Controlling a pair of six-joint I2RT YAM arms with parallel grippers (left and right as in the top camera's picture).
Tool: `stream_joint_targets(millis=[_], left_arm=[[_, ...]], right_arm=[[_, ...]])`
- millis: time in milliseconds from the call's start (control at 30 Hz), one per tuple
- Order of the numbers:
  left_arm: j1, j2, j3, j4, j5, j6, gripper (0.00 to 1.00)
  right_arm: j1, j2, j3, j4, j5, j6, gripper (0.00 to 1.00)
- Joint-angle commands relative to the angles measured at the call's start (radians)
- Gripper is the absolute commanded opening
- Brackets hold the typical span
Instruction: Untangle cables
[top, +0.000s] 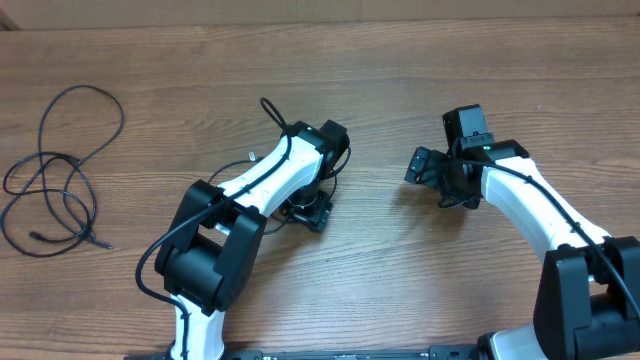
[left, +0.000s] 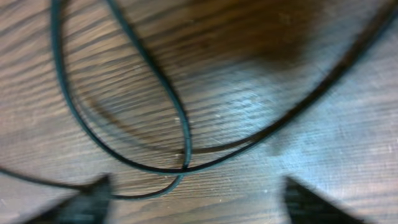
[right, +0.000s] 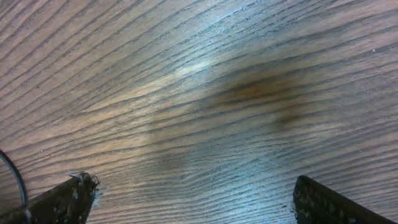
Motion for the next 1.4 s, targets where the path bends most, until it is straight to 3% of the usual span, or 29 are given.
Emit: stream_joint_targets(millis=[0,200,667,933,1367], left_arm=[[0.006,-0.001,-0.007,-0.002,0.031,0.164,1.00],[0.006,-0.001,-0.007,0.003,0.042,0.282,1.00],[0.033,-0.001,-0.007,0.014,-0.077,0.308,1.00],[0.129,-0.001,-0.013,0.053,0.121,0.432,1.00],[0.167,-0.001,-0.168,0.218,0.243,0.600,1.00]], right_arm=[[0.001,0.004,-0.006,0.002,0.010,0.007,1.00],[0.001,0.004,-0.006,0.003,0.010,0.007,1.00],[0.001,0.004,-0.006,0.002,0.010,0.007,1.00],[0.001,0.004,-0.006,0.002,0.010,0.007,1.00],[0.001,0.004,-0.006,0.002,0.010,0.007,1.00]])
